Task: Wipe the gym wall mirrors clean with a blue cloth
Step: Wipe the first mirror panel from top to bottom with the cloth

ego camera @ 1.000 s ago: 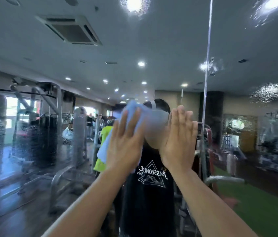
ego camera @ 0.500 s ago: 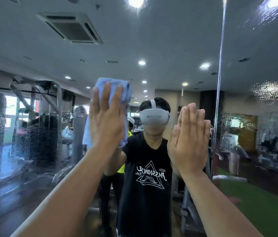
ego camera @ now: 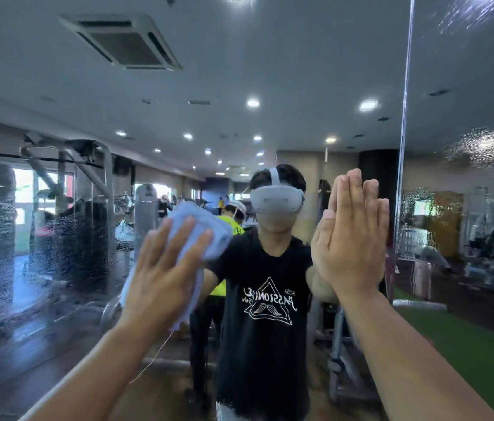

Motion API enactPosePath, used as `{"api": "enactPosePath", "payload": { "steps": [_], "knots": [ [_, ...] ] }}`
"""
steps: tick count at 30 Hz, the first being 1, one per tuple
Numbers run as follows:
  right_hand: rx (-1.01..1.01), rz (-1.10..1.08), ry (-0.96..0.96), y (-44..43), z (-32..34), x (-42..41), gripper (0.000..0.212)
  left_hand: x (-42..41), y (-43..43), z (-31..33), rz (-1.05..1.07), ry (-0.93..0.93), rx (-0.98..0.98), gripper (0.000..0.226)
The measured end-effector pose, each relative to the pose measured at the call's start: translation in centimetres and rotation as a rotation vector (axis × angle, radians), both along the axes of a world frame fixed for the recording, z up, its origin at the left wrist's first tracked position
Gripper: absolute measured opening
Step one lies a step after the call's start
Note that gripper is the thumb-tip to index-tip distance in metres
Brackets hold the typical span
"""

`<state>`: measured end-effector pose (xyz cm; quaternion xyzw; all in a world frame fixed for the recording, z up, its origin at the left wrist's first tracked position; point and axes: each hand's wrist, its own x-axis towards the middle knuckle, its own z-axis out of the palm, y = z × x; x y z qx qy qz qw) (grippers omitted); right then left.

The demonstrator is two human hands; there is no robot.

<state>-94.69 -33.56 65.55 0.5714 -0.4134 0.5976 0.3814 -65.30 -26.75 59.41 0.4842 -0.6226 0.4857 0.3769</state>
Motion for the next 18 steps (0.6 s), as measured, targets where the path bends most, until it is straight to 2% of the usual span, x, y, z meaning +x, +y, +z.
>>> {"api": "enactPosePath", "payload": {
  "steps": [4,7,10,13,16,18],
  "knots": [
    [-0.016,-0.018,-0.007,0.2,-0.1,0.3,0.058,0.5,0.0,5.9,-0.041,0.357,-0.036,0.056],
    [-0.021,-0.010,-0.007,0.2,0.0,0.3,0.058,-3.8,-0.8,10.5,-0.060,0.457,-0.100,0.057],
    [-0.019,0.003,-0.010,0.2,-0.1,0.2,0.059,-8.7,-1.9,11.6,-0.067,0.362,-0.141,0.073],
    [-0.013,0.021,-0.011,0.2,0.0,-0.1,0.060,-11.9,-2.6,7.7,-0.076,0.134,-0.111,0.069],
    [0.010,0.018,0.000,0.3,-0.1,-0.1,0.060,-10.6,-2.2,2.3,-0.138,-0.088,-0.095,0.067],
    [0.022,0.003,0.005,0.2,-0.1,-0.2,0.061,-7.7,-1.7,-0.1,-0.106,-0.147,-0.063,0.073]
  ]
}}
